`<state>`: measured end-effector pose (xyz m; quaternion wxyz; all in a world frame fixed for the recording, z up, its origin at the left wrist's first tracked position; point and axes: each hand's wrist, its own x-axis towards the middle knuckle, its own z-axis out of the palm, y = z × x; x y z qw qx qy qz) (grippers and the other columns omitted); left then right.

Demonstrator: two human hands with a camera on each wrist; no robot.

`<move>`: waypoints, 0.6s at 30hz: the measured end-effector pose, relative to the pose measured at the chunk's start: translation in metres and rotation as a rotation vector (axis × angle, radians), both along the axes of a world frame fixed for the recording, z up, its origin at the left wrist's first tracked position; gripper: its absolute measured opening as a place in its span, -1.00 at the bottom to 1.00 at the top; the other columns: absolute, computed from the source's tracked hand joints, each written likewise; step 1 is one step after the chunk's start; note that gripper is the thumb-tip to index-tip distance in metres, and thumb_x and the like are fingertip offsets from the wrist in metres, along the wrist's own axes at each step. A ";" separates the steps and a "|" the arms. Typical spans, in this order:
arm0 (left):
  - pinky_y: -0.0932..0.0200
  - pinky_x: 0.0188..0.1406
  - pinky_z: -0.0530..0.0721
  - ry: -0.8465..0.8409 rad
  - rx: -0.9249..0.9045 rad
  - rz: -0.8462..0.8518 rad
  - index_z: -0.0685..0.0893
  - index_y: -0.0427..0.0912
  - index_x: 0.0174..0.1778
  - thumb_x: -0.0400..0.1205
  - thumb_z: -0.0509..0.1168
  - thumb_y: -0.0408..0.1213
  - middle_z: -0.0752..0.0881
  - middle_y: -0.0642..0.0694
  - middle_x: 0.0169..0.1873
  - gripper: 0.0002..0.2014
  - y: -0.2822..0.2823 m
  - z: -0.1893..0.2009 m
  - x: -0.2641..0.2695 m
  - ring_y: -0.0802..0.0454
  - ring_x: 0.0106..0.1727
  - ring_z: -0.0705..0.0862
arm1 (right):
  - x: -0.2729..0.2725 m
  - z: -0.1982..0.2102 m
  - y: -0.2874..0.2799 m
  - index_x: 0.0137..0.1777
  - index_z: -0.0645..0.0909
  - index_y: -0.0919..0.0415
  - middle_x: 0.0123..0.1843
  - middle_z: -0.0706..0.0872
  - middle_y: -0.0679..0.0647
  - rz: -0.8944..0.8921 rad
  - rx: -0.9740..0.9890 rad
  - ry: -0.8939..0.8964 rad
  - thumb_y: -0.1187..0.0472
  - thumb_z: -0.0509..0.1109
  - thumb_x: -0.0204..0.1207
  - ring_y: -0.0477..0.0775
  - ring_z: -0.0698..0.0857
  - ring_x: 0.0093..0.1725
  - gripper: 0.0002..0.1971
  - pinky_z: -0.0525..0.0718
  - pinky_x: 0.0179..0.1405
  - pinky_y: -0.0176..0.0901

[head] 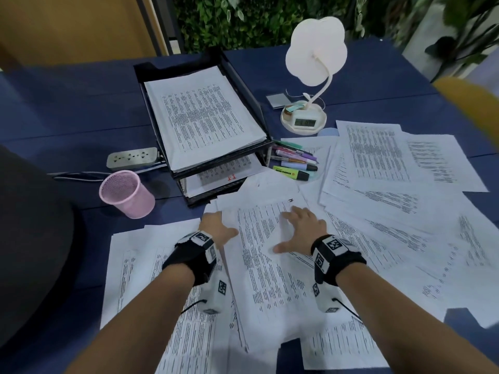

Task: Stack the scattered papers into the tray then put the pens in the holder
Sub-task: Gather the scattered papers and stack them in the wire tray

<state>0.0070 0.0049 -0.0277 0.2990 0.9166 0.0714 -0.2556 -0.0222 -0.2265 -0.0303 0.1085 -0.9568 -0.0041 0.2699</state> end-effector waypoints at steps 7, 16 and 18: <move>-0.01 0.09 0.68 0.062 -0.334 0.372 0.52 -0.21 0.22 0.33 0.57 -0.17 0.69 -0.17 0.12 -0.42 0.011 -0.011 -0.011 -0.13 0.05 0.68 | -0.012 -0.006 0.006 0.65 -0.17 -0.17 0.71 -0.25 0.00 0.154 -0.078 0.055 -0.41 0.48 0.15 0.16 -0.25 0.68 0.19 -0.06 0.50 0.57; 0.15 0.07 0.55 -0.164 -0.383 0.375 0.52 -0.17 0.40 0.66 0.27 -0.32 0.68 -0.16 0.23 -0.63 -0.004 0.002 -0.028 -0.10 0.14 0.65 | -0.017 0.000 0.003 0.64 0.04 -0.08 0.70 0.01 0.00 -0.039 0.180 -0.110 -0.21 0.40 0.40 0.11 0.06 0.66 -0.13 0.14 0.55 0.41; 0.18 0.09 0.49 -0.260 -0.392 0.345 0.46 -0.18 0.47 0.69 0.22 -0.31 0.66 -0.15 0.26 -0.61 0.001 0.016 -0.028 -0.09 0.22 0.62 | -0.015 0.003 0.001 0.63 0.11 0.02 0.66 0.15 0.06 -0.182 0.296 -0.216 -0.07 0.37 0.48 0.13 0.19 0.61 -0.23 0.25 0.55 0.26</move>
